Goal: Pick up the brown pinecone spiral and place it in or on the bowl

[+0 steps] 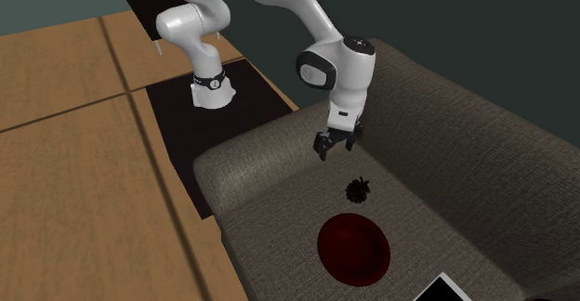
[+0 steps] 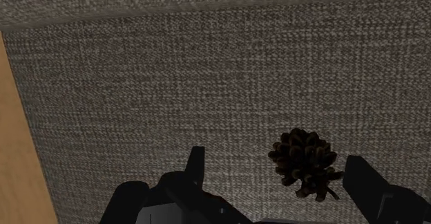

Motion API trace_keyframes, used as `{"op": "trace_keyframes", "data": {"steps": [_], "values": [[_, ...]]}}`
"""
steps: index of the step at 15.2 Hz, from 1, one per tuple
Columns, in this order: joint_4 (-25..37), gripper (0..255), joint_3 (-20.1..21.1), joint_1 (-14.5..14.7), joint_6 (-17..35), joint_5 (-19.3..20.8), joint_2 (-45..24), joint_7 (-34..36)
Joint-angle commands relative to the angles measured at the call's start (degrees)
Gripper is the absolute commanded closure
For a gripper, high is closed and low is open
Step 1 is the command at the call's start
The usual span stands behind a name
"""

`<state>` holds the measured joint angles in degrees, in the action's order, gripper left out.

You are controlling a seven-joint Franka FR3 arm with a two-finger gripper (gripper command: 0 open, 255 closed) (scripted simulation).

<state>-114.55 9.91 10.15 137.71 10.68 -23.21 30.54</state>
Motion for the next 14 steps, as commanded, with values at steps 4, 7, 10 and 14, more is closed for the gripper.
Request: {"op": "trace_keyframes", "data": {"steps": [4,7,10,14], "values": [[11.4,0,-1.3,3.3,-0.1,3.0,-11.6,2.7],[19.3,0,-2.1,5.1,-0.9,4.1,-18.6,3.5],[19.8,0,-2.4,5.2,-0.1,4.4,-20.0,3.6],[20.6,0,-2.8,5.4,1.6,4.8,-22.4,3.8]]}}
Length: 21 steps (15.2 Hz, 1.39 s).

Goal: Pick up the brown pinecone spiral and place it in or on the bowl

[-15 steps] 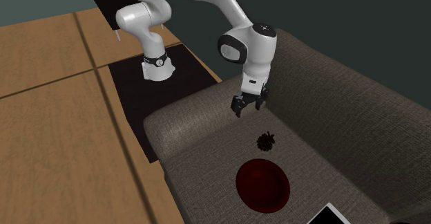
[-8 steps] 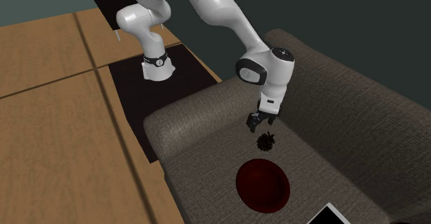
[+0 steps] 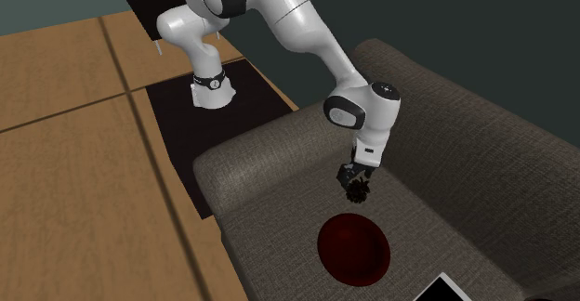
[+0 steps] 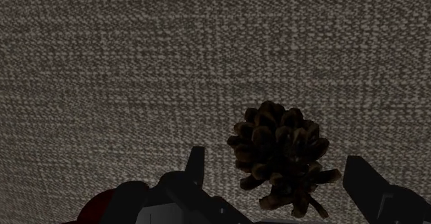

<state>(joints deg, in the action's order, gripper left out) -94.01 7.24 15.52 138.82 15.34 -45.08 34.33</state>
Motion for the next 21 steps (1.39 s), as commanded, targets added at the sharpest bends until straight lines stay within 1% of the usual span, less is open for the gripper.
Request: {"op": "trace_keyframes", "data": {"steps": [1,9,10,14,16,17,18,19,21], "values": [[0.4,0,-0.3,0.1,1.1,0.2,-1.5,0.1],[0.4,0,-0.3,0.1,1.1,0.2,-1.5,0.1],[0.6,255,-0.3,0.0,1.0,0.2,-1.5,0.1],[0.9,255,-0.2,-0.2,0.9,0.2,-1.7,-0.2],[-1.4,255,-0.2,-0.3,1.6,0.2,-0.3,0.0],[-1.4,255,-0.2,-0.2,1.6,0.2,-0.2,0.1],[-1.0,255,-0.1,-0.3,1.1,0.1,-0.1,-0.1],[0.4,255,-0.4,0.1,1.1,0.2,-1.5,0.1],[0.0,255,-0.2,0.0,0.3,-0.1,-0.2,-0.2]]}}
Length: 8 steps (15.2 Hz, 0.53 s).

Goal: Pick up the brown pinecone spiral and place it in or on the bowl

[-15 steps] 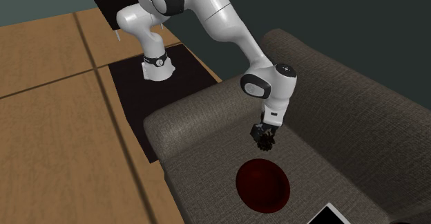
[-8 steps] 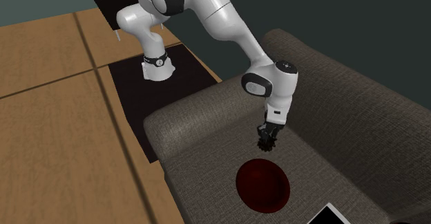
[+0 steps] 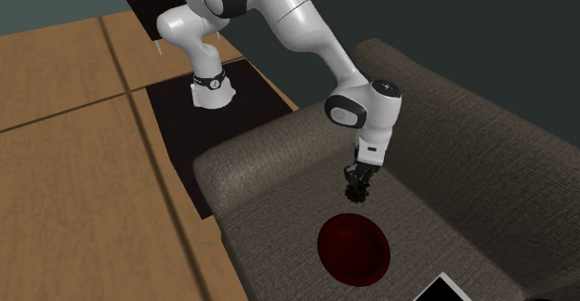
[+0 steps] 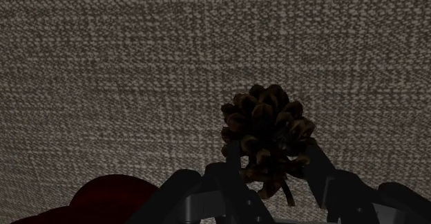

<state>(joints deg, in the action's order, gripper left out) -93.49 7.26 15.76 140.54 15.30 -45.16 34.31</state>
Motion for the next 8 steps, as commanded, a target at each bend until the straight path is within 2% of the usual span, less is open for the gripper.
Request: {"op": "trace_keyframes", "data": {"steps": [1,8], "values": [[-0.7,255,-0.1,-0.3,-1.9,-0.2,0.5,-0.2],[-1.6,255,0.6,-0.7,-4.9,-0.9,4.5,-0.9]]}}
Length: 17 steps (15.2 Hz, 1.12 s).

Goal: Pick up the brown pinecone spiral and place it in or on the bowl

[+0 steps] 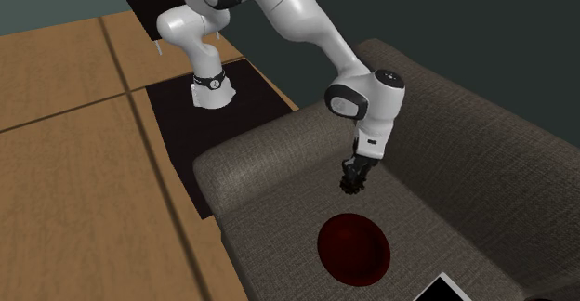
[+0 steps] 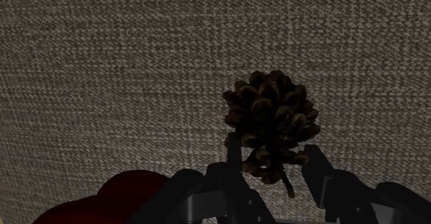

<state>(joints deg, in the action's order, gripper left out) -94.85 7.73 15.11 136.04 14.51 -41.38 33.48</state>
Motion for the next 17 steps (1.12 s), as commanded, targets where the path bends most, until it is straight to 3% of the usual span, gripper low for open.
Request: {"op": "trace_keyframes", "data": {"steps": [1,17], "values": [[-0.3,255,0.2,-0.1,-0.9,-0.2,1.2,-0.2],[0.3,255,1.5,-0.9,-9.1,-2.1,8.9,-1.9]]}}
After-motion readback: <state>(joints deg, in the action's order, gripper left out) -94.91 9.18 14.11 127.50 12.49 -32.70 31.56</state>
